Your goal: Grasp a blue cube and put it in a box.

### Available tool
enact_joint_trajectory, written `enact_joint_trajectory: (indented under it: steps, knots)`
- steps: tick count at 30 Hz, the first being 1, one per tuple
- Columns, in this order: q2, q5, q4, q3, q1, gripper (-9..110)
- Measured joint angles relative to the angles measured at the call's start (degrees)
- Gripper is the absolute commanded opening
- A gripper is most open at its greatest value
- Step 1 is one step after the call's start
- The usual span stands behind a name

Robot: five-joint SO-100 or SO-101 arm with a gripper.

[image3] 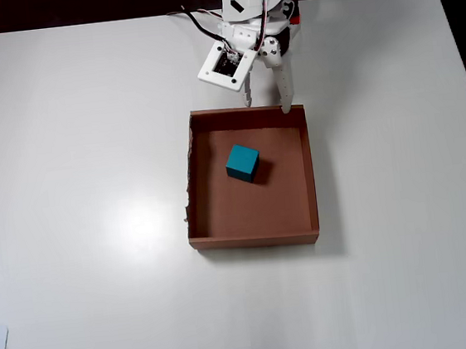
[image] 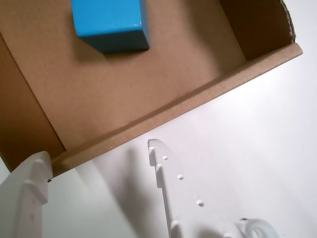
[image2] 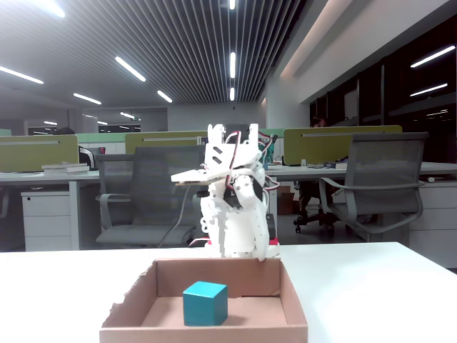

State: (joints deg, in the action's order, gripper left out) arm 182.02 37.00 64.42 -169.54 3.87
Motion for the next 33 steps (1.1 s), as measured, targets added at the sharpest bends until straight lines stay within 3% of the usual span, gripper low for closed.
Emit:
enact_joint_trajectory:
  steps: [33]
  knots:
    - [0.0, 0.88, 0.0, -0.44, 0.0, 24]
